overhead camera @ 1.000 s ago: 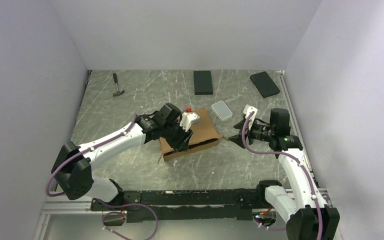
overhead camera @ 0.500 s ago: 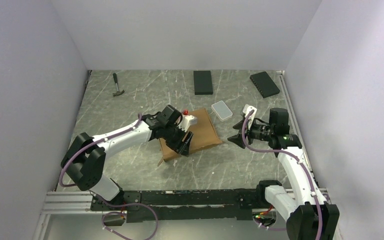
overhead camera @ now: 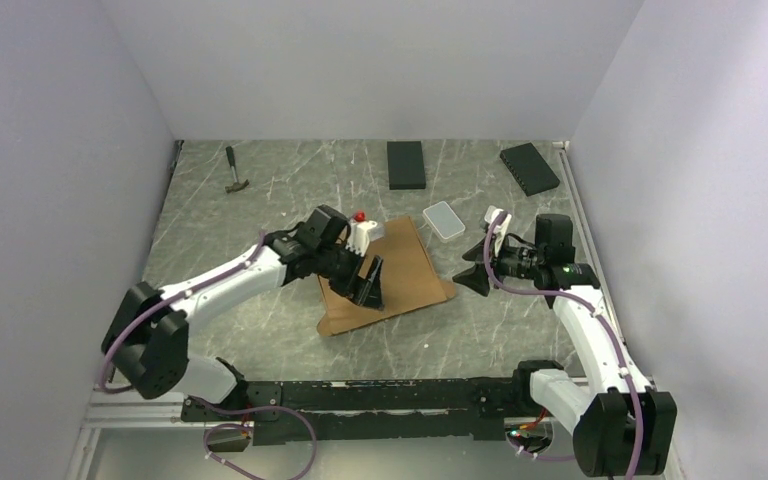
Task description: Fold the paper box
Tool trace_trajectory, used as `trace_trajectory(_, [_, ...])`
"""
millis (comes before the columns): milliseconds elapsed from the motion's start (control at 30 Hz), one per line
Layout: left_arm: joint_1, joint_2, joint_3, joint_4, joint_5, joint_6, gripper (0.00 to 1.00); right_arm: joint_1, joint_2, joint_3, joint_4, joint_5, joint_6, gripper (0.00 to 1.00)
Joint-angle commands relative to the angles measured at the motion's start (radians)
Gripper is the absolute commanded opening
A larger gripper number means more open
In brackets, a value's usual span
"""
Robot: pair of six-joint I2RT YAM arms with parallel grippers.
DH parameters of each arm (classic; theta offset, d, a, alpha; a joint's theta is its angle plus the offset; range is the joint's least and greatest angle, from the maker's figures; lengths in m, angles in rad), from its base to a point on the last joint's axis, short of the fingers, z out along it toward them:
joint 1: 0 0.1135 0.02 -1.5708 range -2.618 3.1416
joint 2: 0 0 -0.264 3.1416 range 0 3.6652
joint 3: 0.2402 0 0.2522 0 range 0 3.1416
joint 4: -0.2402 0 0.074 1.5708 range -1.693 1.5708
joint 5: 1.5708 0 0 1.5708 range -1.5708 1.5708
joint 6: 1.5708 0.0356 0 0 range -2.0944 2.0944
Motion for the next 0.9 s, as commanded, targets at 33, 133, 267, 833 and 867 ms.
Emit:
trace_trajectory(33, [0.042,-0.153,-0.061,0.123,0.029,-0.086,0.84,-0.003,0.008,-0.017,0.125,-0.036,0.107,0.61])
trace_trajectory(133, [0.067,-0.258,-0.157,0.187,-0.053,-0.141,0.83,0.013,0.035,-0.027,0.187,-0.010,0.209,0.58])
trace_trajectory(267, [0.105,-0.443,-0.314,0.279,-0.204,-0.265,0.87,0.071,0.112,0.006,0.195,0.035,0.275,0.52])
trace_trajectory(833, [0.199,-0.764,-0.639,0.393,-0.384,-0.511,0.99,0.171,0.613,0.293,0.185,0.204,0.422,0.51])
trace_trajectory(867, [0.200,-0.769,-0.651,0.408,-0.382,-0.520,0.99,0.171,0.630,0.294,0.188,0.197,0.429,0.51])
